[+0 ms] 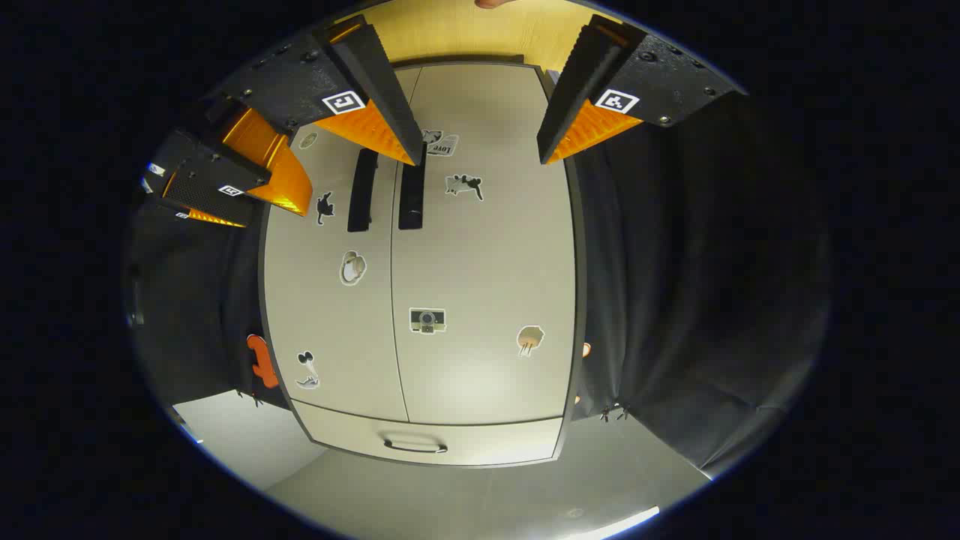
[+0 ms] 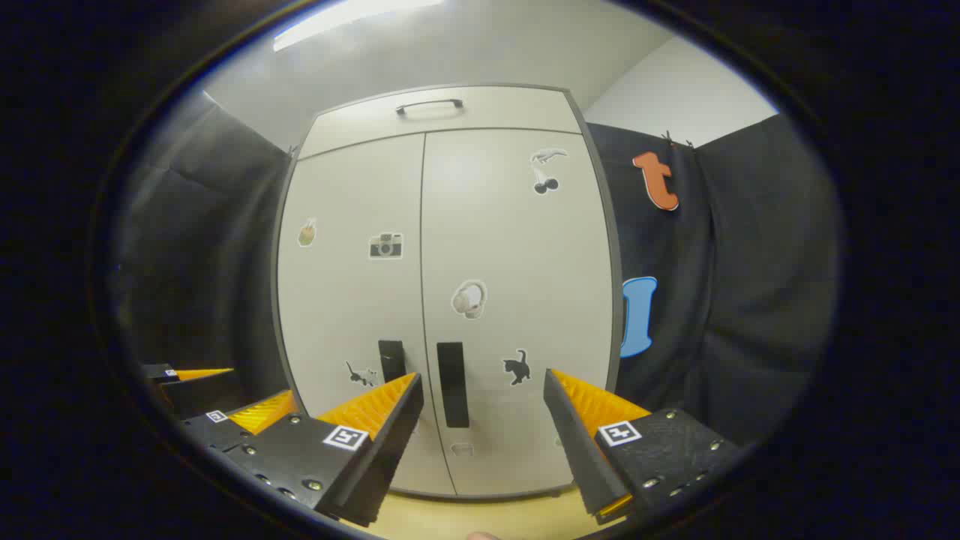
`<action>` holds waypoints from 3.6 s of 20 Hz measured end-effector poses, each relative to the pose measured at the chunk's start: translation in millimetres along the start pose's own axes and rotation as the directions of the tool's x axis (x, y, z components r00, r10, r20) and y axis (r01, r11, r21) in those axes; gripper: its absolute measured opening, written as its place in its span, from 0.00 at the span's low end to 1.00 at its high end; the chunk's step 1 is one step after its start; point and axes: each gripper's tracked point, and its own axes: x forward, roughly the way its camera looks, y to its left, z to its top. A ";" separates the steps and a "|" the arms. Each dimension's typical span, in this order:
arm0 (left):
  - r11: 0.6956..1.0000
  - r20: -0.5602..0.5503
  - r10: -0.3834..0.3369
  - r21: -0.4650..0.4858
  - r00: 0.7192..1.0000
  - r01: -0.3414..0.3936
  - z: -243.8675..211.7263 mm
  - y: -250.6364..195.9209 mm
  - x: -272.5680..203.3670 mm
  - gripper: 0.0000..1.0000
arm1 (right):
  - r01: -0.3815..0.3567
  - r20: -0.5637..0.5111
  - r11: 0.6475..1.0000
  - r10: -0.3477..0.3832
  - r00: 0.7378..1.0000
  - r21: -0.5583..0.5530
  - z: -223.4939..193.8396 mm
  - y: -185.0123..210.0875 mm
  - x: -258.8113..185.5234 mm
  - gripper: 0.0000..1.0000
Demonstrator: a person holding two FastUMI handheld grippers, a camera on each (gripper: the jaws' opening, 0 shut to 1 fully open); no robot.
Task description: Open the right door of the double-door shoe cabinet with the right hand, and open the left door with the left hand.
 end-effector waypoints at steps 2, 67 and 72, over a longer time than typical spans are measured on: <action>1.000 0.000 0.017 0.009 1.000 -0.017 0.3 6.1 -0.9 0.95 | -0.008 -0.004 1.000 0.008 1.000 0.000 -1.2 4.0 -1.2 0.93; 0.972 -0.072 0.219 -0.067 0.973 -0.224 -28.5 85.3 -37.5 0.97 | -0.184 -0.090 0.982 0.180 0.979 -0.036 -50.8 28.7 89.2 0.20; 0.982 -0.079 0.175 -0.055 0.981 -0.180 -30.3 68.2 -43.0 0.97 | -0.280 -0.107 0.960 0.278 0.954 -0.002 -50.5 23.4 80.1 0.21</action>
